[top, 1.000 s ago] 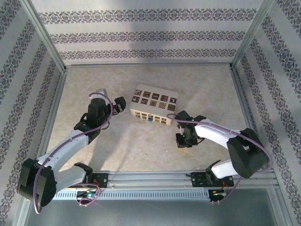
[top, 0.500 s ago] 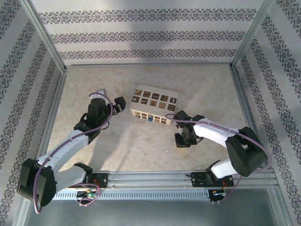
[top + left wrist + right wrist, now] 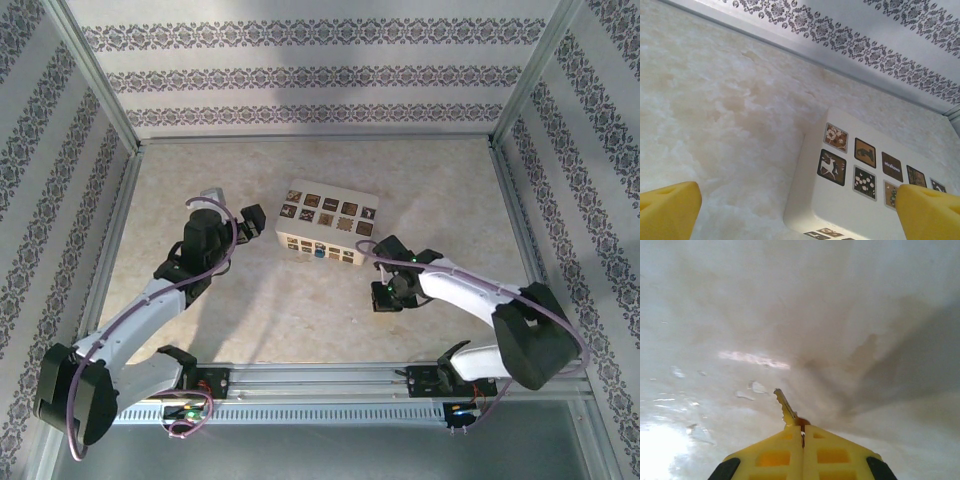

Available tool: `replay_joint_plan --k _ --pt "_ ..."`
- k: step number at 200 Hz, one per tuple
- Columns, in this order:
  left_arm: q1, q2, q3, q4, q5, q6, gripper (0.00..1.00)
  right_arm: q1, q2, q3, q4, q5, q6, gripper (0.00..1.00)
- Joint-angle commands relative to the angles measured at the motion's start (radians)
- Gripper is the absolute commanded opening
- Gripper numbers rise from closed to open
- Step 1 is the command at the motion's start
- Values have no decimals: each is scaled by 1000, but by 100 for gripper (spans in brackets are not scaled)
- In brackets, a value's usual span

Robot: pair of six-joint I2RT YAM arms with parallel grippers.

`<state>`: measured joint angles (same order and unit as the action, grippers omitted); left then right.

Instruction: Unlock the padlock with the key

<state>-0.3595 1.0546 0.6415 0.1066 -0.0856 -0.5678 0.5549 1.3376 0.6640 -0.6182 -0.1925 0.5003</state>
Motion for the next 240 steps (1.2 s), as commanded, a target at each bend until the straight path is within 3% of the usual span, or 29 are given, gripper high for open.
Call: replay_joint_plan --k 1,65,113,213,240 --pt "11 -31 26 -50 23 6 99 -20 -73 -22 86 -60 25 0" --pt "10 -19 98 -81 228 -68 100 -85 -273 -59 307 -179 105 0" --pt "3 65 194 -99 418 -150 92 -89 -336 -36 418 -190 135 0" --pt "-11 136 163 91 592 -763 92 -60 -251 112 571 -229 55 0" --pt "-11 138 83 305 611 -973 90 -37 -189 178 623 -232 32 0"
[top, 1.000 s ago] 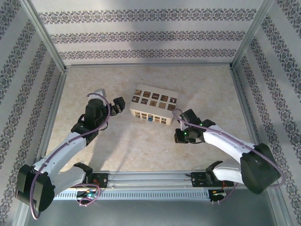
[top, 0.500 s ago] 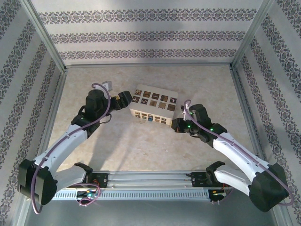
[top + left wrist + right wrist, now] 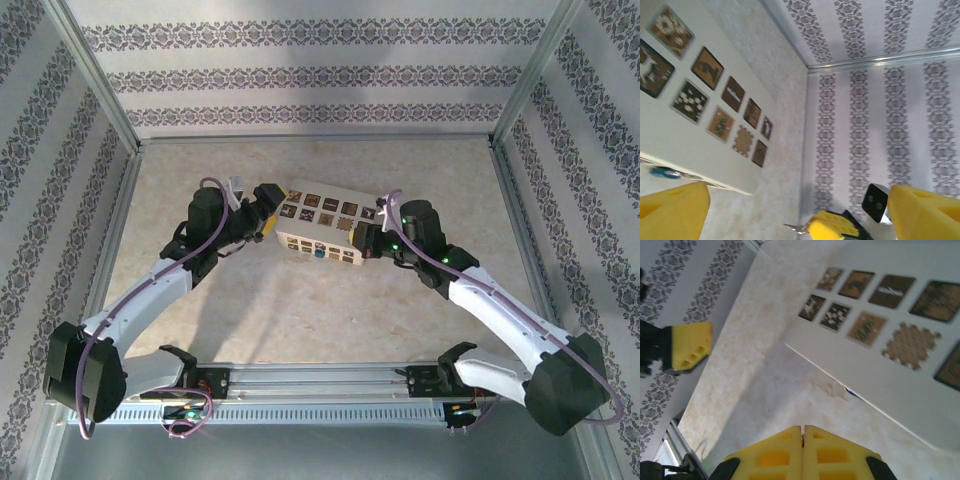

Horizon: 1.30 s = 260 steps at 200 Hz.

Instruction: Unlock the padlock with the key

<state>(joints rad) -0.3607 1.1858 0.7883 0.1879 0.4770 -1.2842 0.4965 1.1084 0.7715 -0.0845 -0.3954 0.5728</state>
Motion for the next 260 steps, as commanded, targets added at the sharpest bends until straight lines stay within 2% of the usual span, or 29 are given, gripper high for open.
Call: replay_joint_plan --k 1,26,61,120,170,260 --pt "-9 8 -67 232 48 -265 89 22 44 74 91 -29 -41 0" --pt "-10 28 -114 387 58 -436 87 51 124 159 121 -42 -68 0" --pt "-12 47 -147 497 40 -576 86 82 223 260 177 -45 -80 0" --pt "-43 59 -134 543 5 -623 82 144 374 394 232 -52 -88 0" --pt "-55 82 -144 593 -19 -651 79 177 429 452 249 -59 -81 0" --pt "-55 107 -187 676 -58 -690 58 200 413 412 259 -57 -59 0"
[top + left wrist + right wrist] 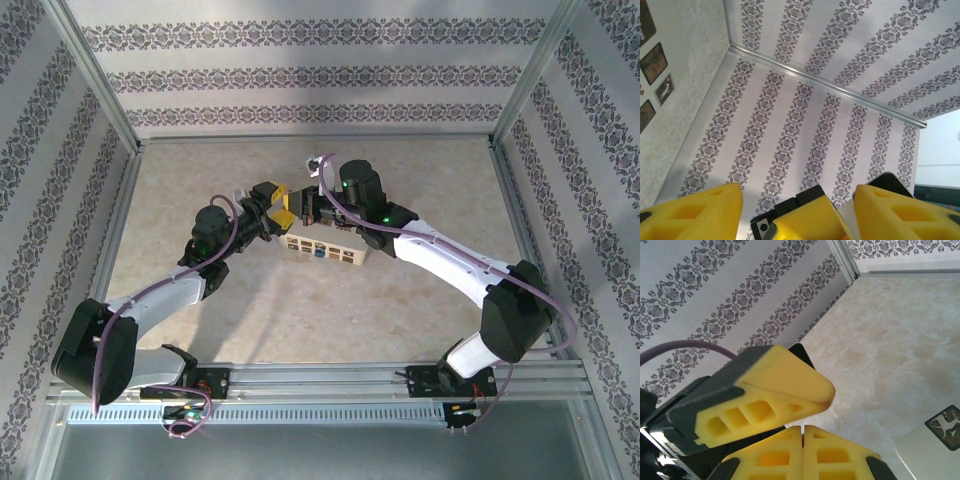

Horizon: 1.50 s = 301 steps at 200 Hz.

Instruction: Unlock the padlock with the key

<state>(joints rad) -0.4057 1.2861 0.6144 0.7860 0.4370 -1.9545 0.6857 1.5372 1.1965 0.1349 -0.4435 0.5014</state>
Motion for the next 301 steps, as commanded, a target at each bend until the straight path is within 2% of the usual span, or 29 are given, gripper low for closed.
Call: replay_joint_plan --k 1,143,185,247,268,276,290,301 --pt "-10 7 -13 79 -19 -20 58 10 -16 -13 40 -8 12 0" --pt "-11 -20 -36 50 -63 -11 26 11 -61 -63 52 23 21 0" --pt "-10 -28 -40 35 -72 0 11 12 -61 -65 57 25 27 0" --pt "-10 -55 -45 -9 -88 24 0 11 -62 -67 68 28 38 0" --pt "-10 -78 -38 -47 -100 88 0 9 -71 -72 67 26 44 0" --pt "-10 -95 -28 -79 -108 132 0 8 -78 -78 67 25 49 5" --pt "-9 -145 7 -177 -129 259 0 2 -93 -92 68 25 59 13" --pt "-7 -190 57 -326 -156 396 0 -6 -111 -110 70 26 71 18"
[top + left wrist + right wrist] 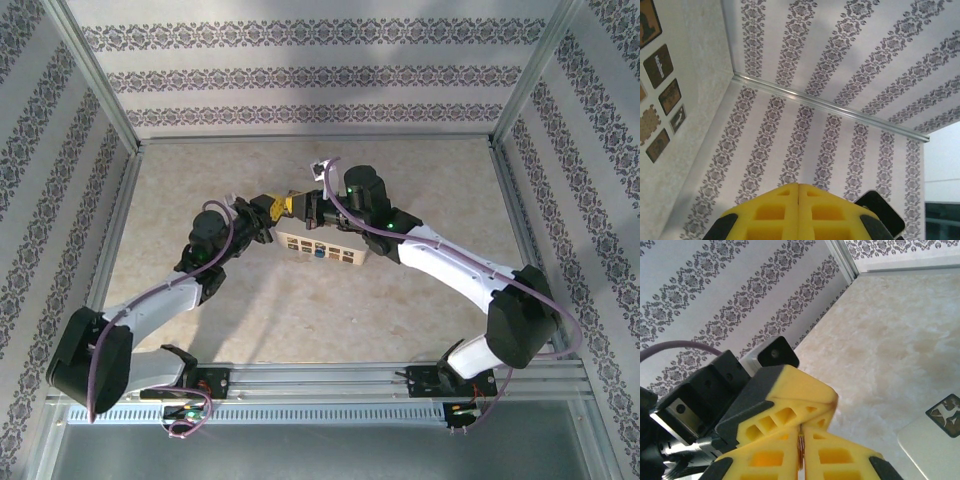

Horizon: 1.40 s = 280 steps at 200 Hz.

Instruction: Unlock the padlock with the key

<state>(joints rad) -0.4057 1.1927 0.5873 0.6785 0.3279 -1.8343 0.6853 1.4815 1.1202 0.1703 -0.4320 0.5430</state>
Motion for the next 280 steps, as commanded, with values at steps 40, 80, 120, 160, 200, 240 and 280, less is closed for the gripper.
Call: replay_joint_plan --k 40,80,120,160,200,240,280 --pt "-7 -204 328 -686 -157 824 0 -50 -142 -112 60 -15 71 34" --pt "-7 -181 418 -703 -6 1145 0 -86 -208 -153 111 -138 113 48" --pt "-7 -173 456 -707 78 1335 0 -100 -254 -183 219 -230 167 60" --pt "-8 -158 473 -646 191 1355 0 -101 -241 -201 392 -304 266 66" --pt "-8 -121 484 -596 280 1302 0 -85 -205 -200 464 -323 301 66" --pt "-11 -106 479 -565 295 1279 0 -61 -166 -194 504 -323 322 62" --pt "-10 -105 472 -552 295 1274 0 -41 -124 -175 527 -320 337 57"
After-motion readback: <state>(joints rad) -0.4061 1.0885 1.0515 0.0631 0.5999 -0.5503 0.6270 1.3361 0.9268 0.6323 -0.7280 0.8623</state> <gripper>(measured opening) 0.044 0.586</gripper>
